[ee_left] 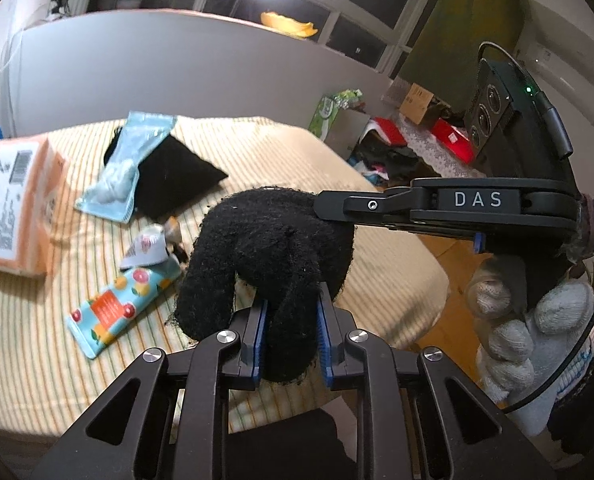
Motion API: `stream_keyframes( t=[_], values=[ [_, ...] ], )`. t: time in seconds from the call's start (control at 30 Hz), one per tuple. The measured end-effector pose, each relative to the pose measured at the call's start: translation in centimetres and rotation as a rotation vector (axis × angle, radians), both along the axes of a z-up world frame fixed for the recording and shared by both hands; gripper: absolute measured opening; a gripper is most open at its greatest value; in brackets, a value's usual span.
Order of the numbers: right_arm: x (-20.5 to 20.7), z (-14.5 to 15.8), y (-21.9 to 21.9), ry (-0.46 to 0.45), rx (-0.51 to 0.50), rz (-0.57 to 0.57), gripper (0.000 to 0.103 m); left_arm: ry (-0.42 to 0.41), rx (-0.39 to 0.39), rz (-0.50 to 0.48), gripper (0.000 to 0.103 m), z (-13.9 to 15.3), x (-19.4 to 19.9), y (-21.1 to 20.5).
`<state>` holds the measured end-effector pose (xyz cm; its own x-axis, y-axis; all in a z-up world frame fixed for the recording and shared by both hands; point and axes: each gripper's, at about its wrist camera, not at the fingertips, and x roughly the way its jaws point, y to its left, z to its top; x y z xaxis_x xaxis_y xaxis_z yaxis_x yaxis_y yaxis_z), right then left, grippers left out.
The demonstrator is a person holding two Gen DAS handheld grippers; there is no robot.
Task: Organize soft objects
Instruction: 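Lift the black glove with the right tool and carry it to the shoebox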
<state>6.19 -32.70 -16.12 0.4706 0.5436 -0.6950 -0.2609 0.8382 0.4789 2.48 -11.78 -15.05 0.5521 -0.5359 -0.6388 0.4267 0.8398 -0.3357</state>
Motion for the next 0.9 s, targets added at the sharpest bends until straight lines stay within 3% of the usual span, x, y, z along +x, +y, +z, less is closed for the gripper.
stream_keyframes(
  t=[0.4, 0.63, 0.9],
  values=[
    [0.0, 6.7, 4.4, -0.134, -0.063, 0.077, 0.007, -0.134, -0.052, 0.074, 0.019, 4.9, -0.7, 4.4],
    [1.2, 11.0, 11.3, -0.226, -0.084, 0.192, 0.007, -0.218, -0.054, 0.192, 0.019, 7.9, -1.1, 10.3],
    [2.6, 13.5, 20.8, -0.283, -0.075, 0.335, 0.007, -0.281, -0.023, 0.363, 0.019, 9.6, -2.0, 17.7]
  ],
)
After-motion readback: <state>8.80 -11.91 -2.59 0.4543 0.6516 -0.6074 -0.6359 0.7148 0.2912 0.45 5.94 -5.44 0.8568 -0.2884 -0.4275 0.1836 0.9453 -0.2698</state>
